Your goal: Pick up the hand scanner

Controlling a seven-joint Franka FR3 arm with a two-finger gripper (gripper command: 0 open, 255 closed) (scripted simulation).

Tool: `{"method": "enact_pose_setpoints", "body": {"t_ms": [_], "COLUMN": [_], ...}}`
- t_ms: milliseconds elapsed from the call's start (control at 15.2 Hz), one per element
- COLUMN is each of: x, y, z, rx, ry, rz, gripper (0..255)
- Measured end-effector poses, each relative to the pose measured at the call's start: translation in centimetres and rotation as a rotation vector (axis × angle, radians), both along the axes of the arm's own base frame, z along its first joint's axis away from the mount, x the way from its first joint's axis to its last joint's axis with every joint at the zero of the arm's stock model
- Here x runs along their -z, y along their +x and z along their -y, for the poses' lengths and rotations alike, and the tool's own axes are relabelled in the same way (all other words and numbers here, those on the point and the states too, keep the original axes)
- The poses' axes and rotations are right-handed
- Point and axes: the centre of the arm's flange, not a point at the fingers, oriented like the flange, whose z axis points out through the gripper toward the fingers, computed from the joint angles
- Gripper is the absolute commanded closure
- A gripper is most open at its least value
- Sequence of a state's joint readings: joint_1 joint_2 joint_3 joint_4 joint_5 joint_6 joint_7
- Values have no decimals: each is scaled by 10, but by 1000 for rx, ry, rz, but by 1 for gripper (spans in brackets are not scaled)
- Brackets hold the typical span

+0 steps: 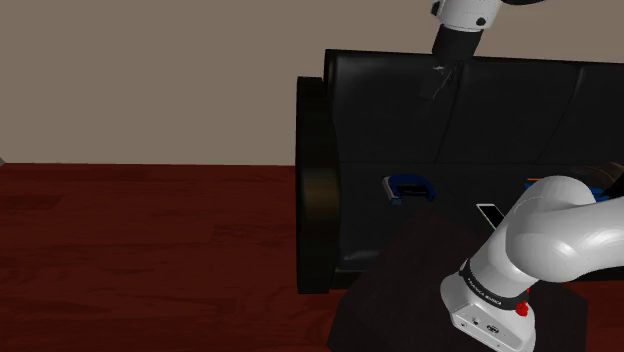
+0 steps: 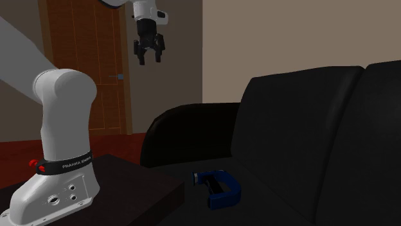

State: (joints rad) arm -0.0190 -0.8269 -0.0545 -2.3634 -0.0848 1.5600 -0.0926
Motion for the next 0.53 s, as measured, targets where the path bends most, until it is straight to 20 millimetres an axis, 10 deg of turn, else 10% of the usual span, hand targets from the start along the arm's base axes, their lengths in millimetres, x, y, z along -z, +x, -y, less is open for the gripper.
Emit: {"method": "enact_pose_setpoints", "body": {"t_ms": [528], "x": [65], "y": [-8], "z": [49], "rx": [-94], "ry": [10], "rz": [-4], "gripper": [0]}}
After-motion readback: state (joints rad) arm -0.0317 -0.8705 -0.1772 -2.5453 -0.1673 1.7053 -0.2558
